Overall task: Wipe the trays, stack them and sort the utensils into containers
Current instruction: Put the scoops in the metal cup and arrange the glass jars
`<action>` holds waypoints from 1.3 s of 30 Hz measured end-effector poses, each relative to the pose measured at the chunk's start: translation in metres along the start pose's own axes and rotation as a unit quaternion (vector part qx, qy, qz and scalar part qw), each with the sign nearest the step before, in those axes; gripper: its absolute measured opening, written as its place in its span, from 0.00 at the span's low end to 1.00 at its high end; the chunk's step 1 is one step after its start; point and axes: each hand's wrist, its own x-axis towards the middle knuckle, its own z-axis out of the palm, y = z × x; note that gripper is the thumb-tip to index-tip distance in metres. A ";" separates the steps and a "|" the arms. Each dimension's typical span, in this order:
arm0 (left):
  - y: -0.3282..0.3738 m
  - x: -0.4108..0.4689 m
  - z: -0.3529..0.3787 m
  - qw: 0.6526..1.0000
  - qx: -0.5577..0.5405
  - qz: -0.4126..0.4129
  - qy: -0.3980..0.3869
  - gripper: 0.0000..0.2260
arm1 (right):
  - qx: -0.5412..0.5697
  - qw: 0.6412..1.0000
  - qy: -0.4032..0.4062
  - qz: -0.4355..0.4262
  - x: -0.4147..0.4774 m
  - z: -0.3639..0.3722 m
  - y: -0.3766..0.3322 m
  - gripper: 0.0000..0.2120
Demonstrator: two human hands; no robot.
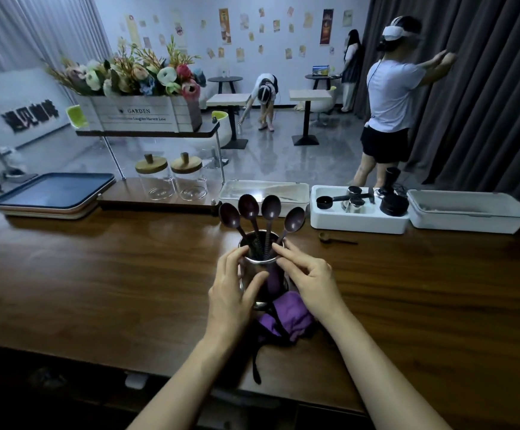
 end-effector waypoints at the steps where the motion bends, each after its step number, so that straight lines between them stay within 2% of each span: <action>1: 0.002 0.000 0.000 1.000 0.002 -0.001 0.002 0.24 | 0.015 1.000 0.010 -0.005 -0.003 0.000 0.002 0.16; 3: 0.003 -0.001 0.000 1.000 0.002 -0.004 0.007 0.24 | 0.040 0.999 0.037 -0.002 -0.008 -0.004 0.010 0.15; 6: 0.003 -0.002 0.001 1.000 0.005 -0.007 0.013 0.25 | 0.057 0.993 0.083 0.058 -0.012 -0.015 0.029 0.16; 11: 0.001 -0.004 0.003 1.000 0.001 -0.012 0.019 0.26 | -0.041 0.984 0.122 0.125 -0.014 -0.035 0.049 0.18; 16: -0.001 -0.004 0.006 1.000 0.012 -0.009 0.020 0.26 | -0.197 0.967 0.080 0.141 -0.016 -0.033 0.055 0.16; 23: -0.001 -0.004 0.006 1.000 0.013 -0.013 0.013 0.27 | -0.250 0.956 0.051 0.143 -0.010 -0.032 0.055 0.13; 27: -0.001 -0.004 0.005 1.000 0.012 -0.012 0.011 0.27 | -0.217 0.963 0.046 0.151 -0.007 -0.035 0.053 0.14; 31: 0.001 -0.003 0.005 1.000 0.007 -0.016 0.019 0.26 | -0.106 0.982 0.052 0.151 -0.006 -0.043 0.046 0.17; 36: -0.003 -0.002 0.007 0.999 0.000 -0.032 0.014 0.27 | 0.022 0.988 0.071 0.136 -0.008 -0.047 0.031 0.16; 39: 0.004 0.000 0.008 0.999 0.000 -0.040 0.014 0.26 | 0.050 0.987 0.087 0.122 -0.006 -0.047 0.025 0.17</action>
